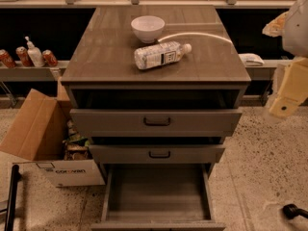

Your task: Place blue plastic bottle into bottom drawer

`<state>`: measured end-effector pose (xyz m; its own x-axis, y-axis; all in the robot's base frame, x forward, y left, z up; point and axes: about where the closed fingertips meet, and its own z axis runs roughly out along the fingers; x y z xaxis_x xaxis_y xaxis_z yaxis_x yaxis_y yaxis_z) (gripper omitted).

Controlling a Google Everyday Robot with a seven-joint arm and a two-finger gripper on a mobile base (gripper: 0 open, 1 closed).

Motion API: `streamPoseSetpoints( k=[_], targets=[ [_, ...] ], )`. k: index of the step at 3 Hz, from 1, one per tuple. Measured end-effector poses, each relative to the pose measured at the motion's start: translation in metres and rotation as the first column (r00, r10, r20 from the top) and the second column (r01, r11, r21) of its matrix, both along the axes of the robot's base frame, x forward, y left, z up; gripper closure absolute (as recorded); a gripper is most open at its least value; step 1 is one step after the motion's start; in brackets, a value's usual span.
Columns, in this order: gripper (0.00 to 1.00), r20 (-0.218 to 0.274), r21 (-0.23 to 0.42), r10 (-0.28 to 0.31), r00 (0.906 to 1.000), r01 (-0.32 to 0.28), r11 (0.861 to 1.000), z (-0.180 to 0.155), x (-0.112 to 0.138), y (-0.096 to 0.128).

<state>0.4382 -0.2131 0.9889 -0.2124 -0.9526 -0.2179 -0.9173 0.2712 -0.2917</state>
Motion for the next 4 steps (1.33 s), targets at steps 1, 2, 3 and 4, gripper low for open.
streamPoseSetpoints(
  k=[1, 2, 3, 4],
  targets=[
    [0.0, 0.0, 0.0, 0.001, 1.0, -0.001, 1.0, 0.0, 0.0, 0.0],
    [0.0, 0.042, 0.024, 0.087, 0.9954, -0.088, 0.996, 0.003, 0.035, 0.01],
    [0.0, 0.086, 0.08, 0.207, 0.9746, -0.213, 0.974, 0.003, 0.086, 0.03],
    [0.0, 0.101, 0.133, 0.328, 0.9392, -0.34, 0.931, -0.012, 0.152, 0.073]
  ],
)
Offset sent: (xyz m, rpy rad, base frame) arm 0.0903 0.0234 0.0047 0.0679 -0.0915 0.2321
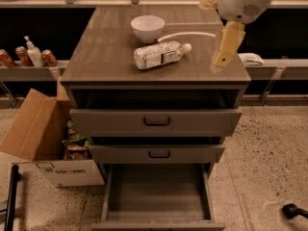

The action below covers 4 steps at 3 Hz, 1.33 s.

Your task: Place blue plastic bottle into bottom drawer

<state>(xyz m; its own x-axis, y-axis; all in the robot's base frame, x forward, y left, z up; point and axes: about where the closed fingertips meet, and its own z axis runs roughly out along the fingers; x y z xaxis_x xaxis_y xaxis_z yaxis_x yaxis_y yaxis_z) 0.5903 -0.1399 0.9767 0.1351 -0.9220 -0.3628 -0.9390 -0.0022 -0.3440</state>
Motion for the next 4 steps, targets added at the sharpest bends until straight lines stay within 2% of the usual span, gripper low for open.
streamPoseSetpoints(
  k=[1, 2, 3, 4],
  targets=[
    [0.0, 0.001, -0.002, 0.014, 0.9999, -0.014, 1.0, -0.012, 0.011, 0.006],
    [0.0, 0.019, 0.02, 0.059, 0.9981, -0.06, 0.998, -0.035, 0.042, 0.021],
    [0.0, 0.015, 0.06, 0.088, 0.996, -0.089, 0.994, -0.057, 0.074, 0.036],
    [0.0, -0.01, 0.093, 0.105, 0.9944, -0.103, 0.99, -0.08, 0.1, 0.051]
  ],
)
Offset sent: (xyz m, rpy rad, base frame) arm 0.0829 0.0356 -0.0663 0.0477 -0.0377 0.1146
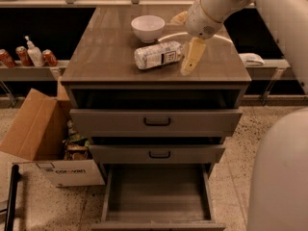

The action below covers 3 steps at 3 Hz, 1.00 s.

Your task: Place blue plastic bottle into bottom drawer

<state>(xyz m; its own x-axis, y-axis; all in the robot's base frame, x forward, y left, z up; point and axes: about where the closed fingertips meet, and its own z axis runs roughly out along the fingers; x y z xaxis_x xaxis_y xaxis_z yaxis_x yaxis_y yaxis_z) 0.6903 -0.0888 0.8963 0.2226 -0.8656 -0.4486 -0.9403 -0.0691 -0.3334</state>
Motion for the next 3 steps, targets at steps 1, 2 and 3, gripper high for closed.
streamPoseSetpoints(
  k=[1, 2, 3],
  targets=[
    [0.0, -0.036, 0.025, 0.018, 0.9992, -0.017, 1.0, -0.02, 0.017, 0.015],
    [0.0, -0.06, 0.051, 0.037, 0.9975, -0.034, 0.998, -0.032, 0.029, 0.028],
    [0.19, -0.087, 0.055, 0.056, 0.9946, -0.052, 0.997, -0.042, 0.036, 0.041]
  ],
)
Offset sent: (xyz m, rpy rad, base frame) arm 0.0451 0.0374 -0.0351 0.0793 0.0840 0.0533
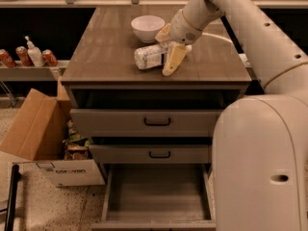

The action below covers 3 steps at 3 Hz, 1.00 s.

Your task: Place blue plastic bottle into bottom drawer

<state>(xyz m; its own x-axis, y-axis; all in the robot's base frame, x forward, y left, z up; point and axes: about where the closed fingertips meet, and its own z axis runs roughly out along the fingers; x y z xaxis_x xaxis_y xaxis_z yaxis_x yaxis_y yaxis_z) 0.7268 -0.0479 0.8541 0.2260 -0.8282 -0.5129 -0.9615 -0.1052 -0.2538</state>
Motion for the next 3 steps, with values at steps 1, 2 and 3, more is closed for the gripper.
streamPoseSetpoints(
  k=[1, 2, 3],
  targets=[
    [0.42, -0.026, -0.018, 0.01, 0.9996, -0.01, 1.0, -0.01, 0.004, 0.008],
    [0.66, -0.029, -0.019, 0.012, 0.9995, -0.013, 1.0, -0.008, 0.003, 0.01],
    [0.89, 0.016, -0.005, 0.018, 0.9997, -0.018, 1.0, 0.016, -0.012, 0.002]
  ],
)
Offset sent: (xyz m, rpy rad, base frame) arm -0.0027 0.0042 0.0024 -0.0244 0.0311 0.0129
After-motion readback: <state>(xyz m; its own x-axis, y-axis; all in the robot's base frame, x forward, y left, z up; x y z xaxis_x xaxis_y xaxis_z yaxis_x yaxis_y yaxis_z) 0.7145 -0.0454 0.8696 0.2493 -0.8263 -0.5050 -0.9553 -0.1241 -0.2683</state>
